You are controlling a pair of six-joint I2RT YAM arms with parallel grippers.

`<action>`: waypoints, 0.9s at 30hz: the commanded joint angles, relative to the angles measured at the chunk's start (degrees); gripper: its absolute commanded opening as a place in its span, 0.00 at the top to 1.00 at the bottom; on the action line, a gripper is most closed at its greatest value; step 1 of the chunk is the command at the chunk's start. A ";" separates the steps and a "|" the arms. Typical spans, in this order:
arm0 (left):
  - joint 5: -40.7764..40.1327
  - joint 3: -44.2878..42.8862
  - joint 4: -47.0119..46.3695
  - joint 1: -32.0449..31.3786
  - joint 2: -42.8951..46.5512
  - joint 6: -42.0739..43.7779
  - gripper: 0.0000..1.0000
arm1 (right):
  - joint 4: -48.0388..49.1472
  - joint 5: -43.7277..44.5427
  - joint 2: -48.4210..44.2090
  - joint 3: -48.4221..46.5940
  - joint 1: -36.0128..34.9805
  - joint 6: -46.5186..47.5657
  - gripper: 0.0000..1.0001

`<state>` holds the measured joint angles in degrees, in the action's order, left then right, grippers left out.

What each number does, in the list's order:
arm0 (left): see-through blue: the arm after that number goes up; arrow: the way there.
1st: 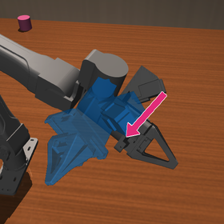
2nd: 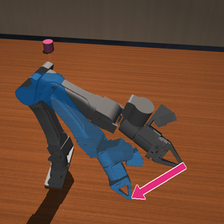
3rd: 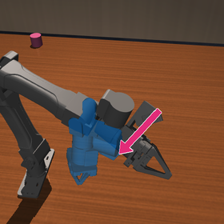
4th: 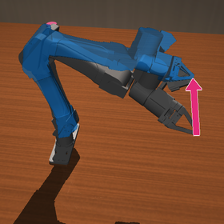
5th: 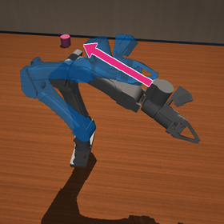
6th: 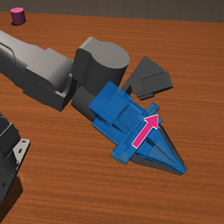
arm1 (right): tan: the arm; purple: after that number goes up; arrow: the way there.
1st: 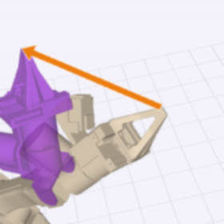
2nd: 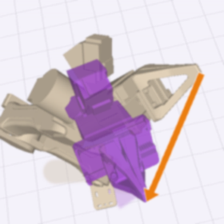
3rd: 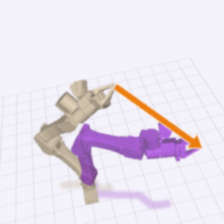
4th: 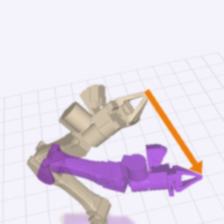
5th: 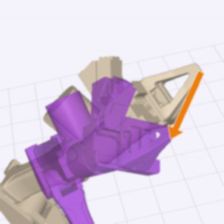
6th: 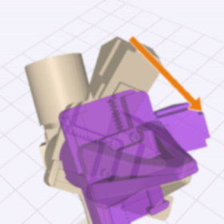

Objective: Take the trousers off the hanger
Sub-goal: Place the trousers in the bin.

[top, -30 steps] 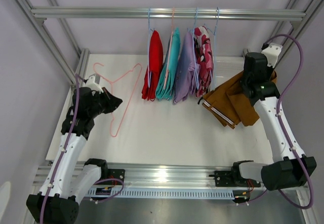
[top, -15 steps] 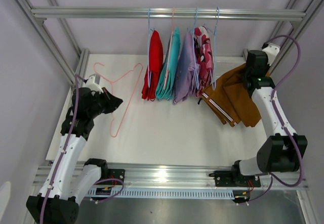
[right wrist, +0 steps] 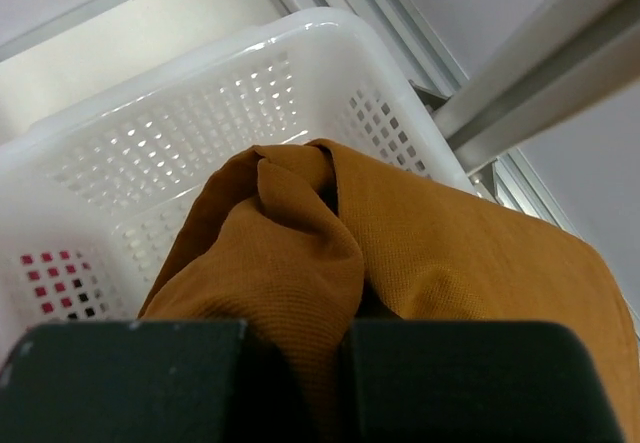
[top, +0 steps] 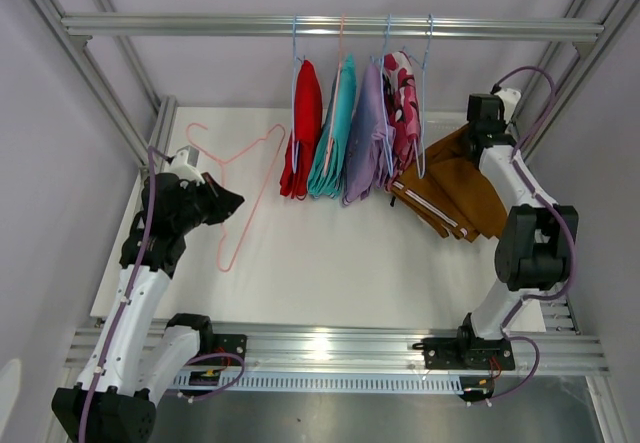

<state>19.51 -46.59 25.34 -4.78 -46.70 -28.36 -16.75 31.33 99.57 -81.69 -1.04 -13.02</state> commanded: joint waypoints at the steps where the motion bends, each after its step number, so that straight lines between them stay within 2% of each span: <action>1: 2.02 0.18 -2.58 -0.41 1.34 1.11 0.99 | 2.34 0.40 2.81 -4.61 2.18 -0.87 1.00; 21: 2.55 0.27 -2.84 -0.41 1.70 1.02 1.00 | -0.38 -4.08 13.54 -14.10 3.50 -0.70 1.00; 22: 2.64 0.27 -2.93 -0.41 1.70 1.03 0.99 | -1.08 -4.26 13.81 -14.72 3.50 -0.78 0.93; 23: 2.64 0.27 -2.93 -0.41 1.78 1.11 0.99 | -1.26 -4.61 14.07 -15.16 3.50 -0.70 0.82; 24: 2.73 0.18 -2.93 -0.41 1.70 1.11 0.99 | -1.53 -4.87 14.25 -15.69 3.50 -0.61 0.67; 25: 2.73 0.18 -2.84 -0.41 1.70 1.03 0.99 | -1.88 -5.22 14.16 -16.04 3.50 -0.61 0.46; 27: 2.73 0.27 -2.93 -0.41 1.70 1.03 0.99 | -1.70 -6.45 13.55 -15.96 3.50 -0.43 0.31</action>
<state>20.47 -46.59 24.71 -4.78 -46.06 -28.38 -19.55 26.20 113.58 -94.83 1.83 -13.50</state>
